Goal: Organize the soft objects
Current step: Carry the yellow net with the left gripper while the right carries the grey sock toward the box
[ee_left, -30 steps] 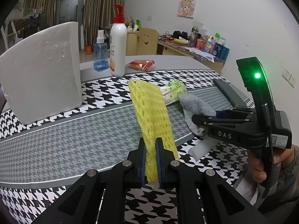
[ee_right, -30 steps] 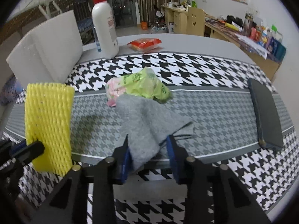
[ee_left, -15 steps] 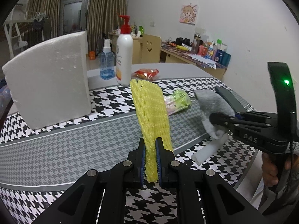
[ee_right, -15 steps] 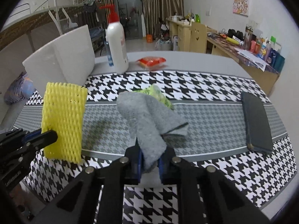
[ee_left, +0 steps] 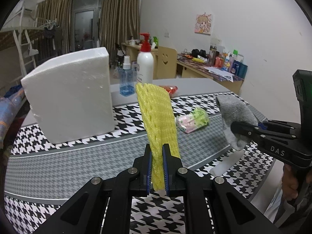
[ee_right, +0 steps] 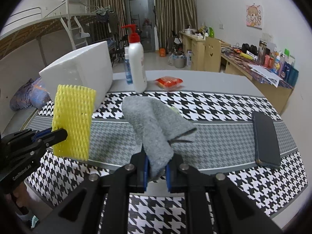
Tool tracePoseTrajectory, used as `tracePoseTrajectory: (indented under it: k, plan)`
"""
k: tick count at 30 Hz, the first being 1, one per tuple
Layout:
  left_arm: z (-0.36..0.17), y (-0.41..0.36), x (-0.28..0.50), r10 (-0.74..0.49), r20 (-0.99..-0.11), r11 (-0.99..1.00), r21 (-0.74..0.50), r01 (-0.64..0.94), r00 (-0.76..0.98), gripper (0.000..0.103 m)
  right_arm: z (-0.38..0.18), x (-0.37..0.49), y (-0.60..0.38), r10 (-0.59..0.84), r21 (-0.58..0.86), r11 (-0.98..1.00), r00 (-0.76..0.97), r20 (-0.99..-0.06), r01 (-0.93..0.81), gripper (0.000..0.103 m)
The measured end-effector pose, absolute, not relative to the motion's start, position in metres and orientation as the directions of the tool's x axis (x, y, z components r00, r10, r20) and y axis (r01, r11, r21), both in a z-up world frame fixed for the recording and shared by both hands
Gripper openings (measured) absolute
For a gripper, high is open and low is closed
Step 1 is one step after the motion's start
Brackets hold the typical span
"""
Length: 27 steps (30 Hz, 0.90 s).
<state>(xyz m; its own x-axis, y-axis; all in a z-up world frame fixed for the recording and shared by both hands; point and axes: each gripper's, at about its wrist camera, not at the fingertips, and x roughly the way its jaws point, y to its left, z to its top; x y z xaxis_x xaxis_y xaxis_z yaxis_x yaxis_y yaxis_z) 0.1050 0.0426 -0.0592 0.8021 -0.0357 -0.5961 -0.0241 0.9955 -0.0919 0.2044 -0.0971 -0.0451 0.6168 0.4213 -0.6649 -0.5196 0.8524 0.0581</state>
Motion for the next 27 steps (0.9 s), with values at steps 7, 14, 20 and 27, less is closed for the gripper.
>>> tracePoseTrajectory:
  k: [7, 14, 20, 27]
  plan:
    - [-0.048, 0.050, 0.101, 0.004, -0.570, 0.997, -0.064, -0.050, 0.821, 0.011, -0.032, 0.197, -0.086, 0.459, 0.052, 0.831, 0.630, -0.627, -0.553, 0.017]
    - [-0.034, 0.063, 0.093, 0.041, -0.540, 0.996, -0.045, -0.077, 0.841, 0.011, -0.022, 0.195, -0.071, 0.494, 0.051, 0.808, 0.628, -0.601, -0.587, 0.017]
    - [-0.023, 0.074, 0.089, 0.068, -0.516, 0.994, -0.039, -0.102, 0.854, 0.011, -0.013, 0.190, -0.057, 0.521, 0.041, 0.786, 0.623, -0.584, -0.617, 0.017]
    - [-0.011, 0.085, 0.084, 0.097, -0.489, 0.991, -0.031, -0.128, 0.867, 0.011, 0.000, 0.186, -0.039, 0.548, 0.028, 0.763, 0.623, -0.559, -0.646, 0.018]
